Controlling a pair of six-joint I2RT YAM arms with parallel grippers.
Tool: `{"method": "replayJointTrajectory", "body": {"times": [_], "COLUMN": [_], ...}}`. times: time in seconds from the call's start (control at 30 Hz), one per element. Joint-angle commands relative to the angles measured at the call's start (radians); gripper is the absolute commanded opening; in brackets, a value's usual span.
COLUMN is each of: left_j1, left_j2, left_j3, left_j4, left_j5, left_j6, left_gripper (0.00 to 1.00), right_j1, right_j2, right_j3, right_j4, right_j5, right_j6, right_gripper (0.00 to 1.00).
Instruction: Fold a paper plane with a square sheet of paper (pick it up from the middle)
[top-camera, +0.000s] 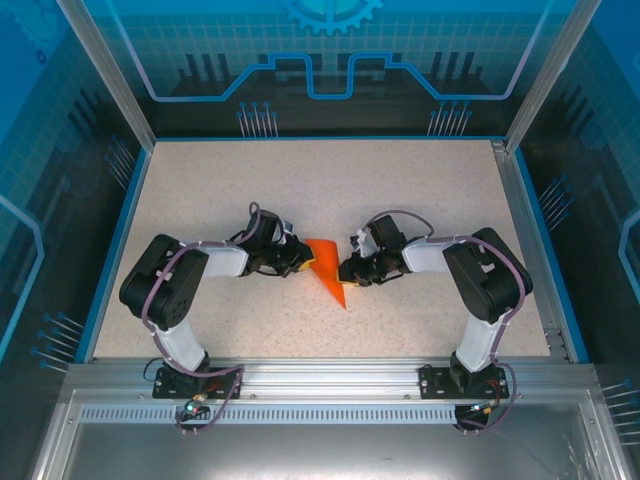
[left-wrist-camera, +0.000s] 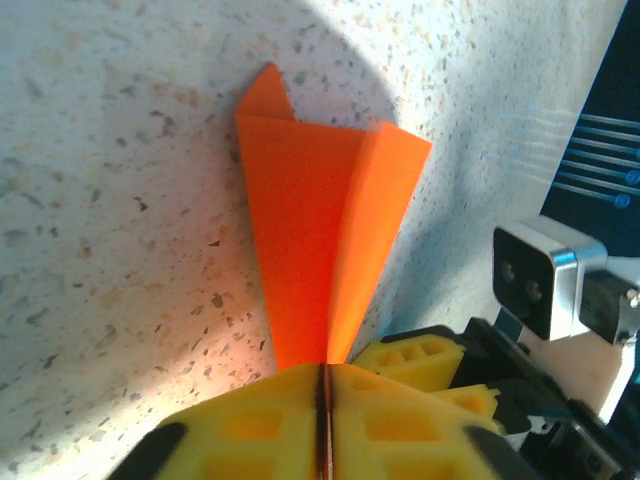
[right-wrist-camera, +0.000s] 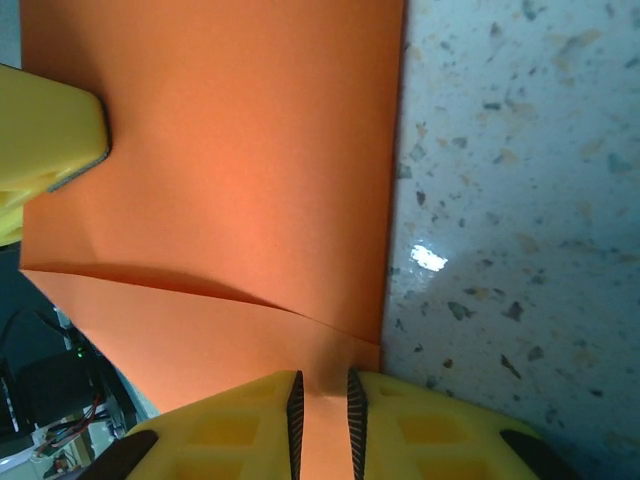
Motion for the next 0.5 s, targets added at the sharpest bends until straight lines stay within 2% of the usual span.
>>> {"method": "replayJointTrajectory", "body": {"times": [0.0, 0.13, 0.23, 0.37, 0.47], "left_j1": [0.004, 0.004, 0.004, 0.004, 0.004], "left_j2": [-0.007, -0.021, -0.018, -0.030, -0.040], "left_j3": [0.014, -0.003, -0.008, -0.026, -0.041], "left_j4": [0.011, 0.025, 0.045, 0.055, 0.058], "left_j5": [0.020, 0.002, 0.001, -0.022, -0.043], "left_j6": [-0.005, -0.026, -0.043, -0.062, -0.080], "left_gripper": [0.06, 0.05, 0.04, 0.04, 0.05], "right_j1": [-0.011, -0.003, 0.011, 0.056, 0.153], "right_j2": [-0.005, -0.079, -0.163, -0.276, -0.335], "right_j3": [-0.001, 0.006, -0.001, -0.023, -0.045], "right_j4": [-0.085, -0.095, -0.105, -0.128, -0.133], "right_j5": [0.142, 0.150, 0.204, 0.321, 0.485], "right_j6": [-0.064, -0.102, -0.130, -0.192, -0.255], "right_gripper": [0.25, 0.29, 0.34, 0.38, 0.39]}}
